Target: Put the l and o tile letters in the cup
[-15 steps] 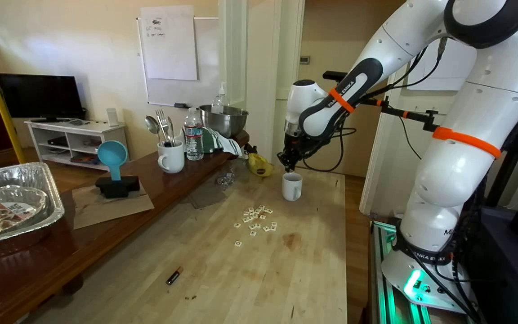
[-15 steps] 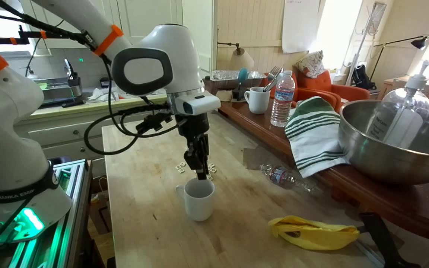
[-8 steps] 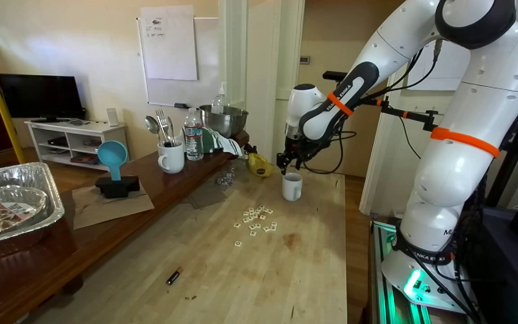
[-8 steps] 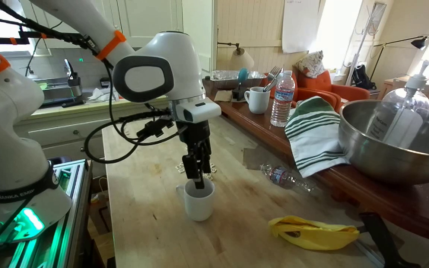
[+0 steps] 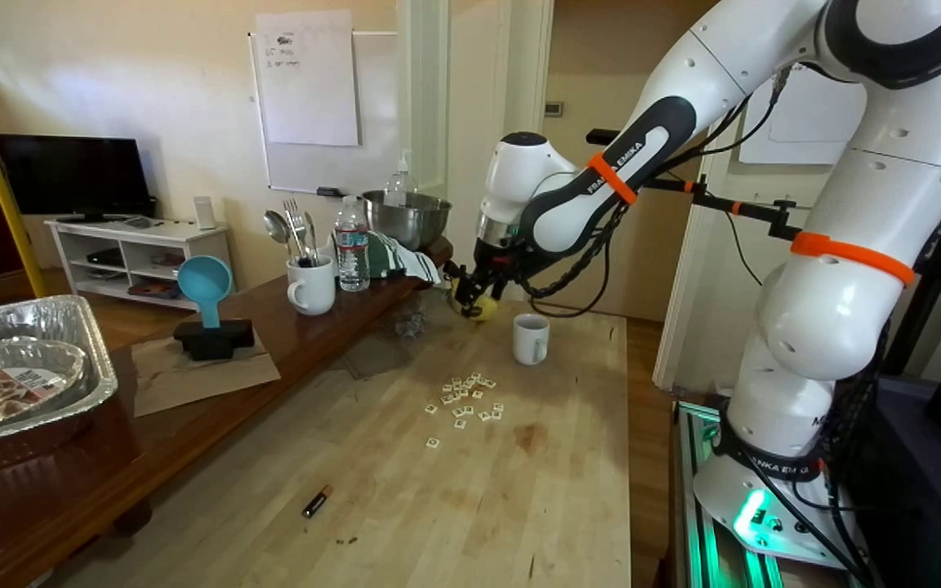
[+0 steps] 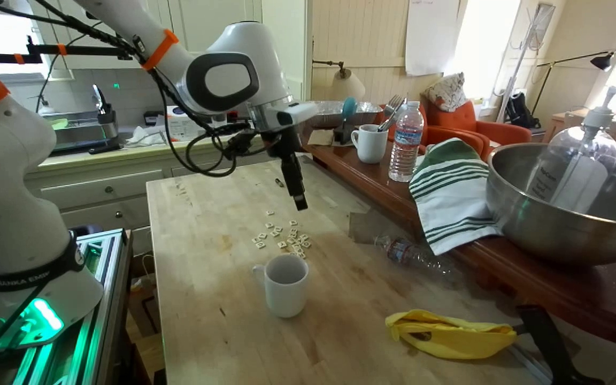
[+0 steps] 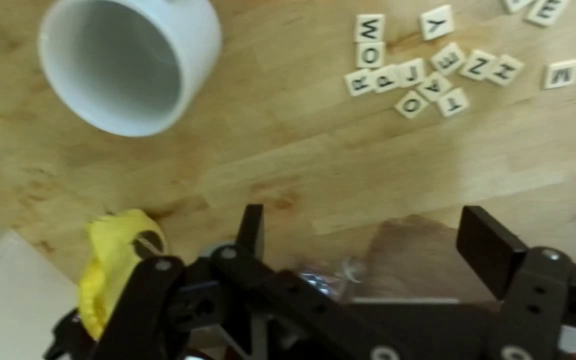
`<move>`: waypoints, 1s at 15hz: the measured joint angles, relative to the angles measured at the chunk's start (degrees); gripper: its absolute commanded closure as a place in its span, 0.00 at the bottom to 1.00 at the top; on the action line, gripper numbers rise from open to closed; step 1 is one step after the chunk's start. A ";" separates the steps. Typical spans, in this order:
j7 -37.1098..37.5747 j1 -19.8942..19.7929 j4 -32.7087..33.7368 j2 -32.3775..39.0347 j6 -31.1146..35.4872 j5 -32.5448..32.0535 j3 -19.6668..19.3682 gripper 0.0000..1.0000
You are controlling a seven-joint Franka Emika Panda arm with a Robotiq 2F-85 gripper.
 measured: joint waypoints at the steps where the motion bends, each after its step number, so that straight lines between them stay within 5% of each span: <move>1: -0.97 2.01 0.45 0.15 -0.01 1.07 1.40 0.00; 6: -11.14 11.37 3.43 4.49 -0.01 11.46 5.29 0.01; 8: -16.22 13.88 4.59 7.40 -0.14 15.83 5.71 0.13; 11: -20.71 15.16 6.02 11.98 -0.37 18.19 6.03 0.32; 15: -24.72 15.15 7.53 17.59 -0.37 19.46 6.03 0.33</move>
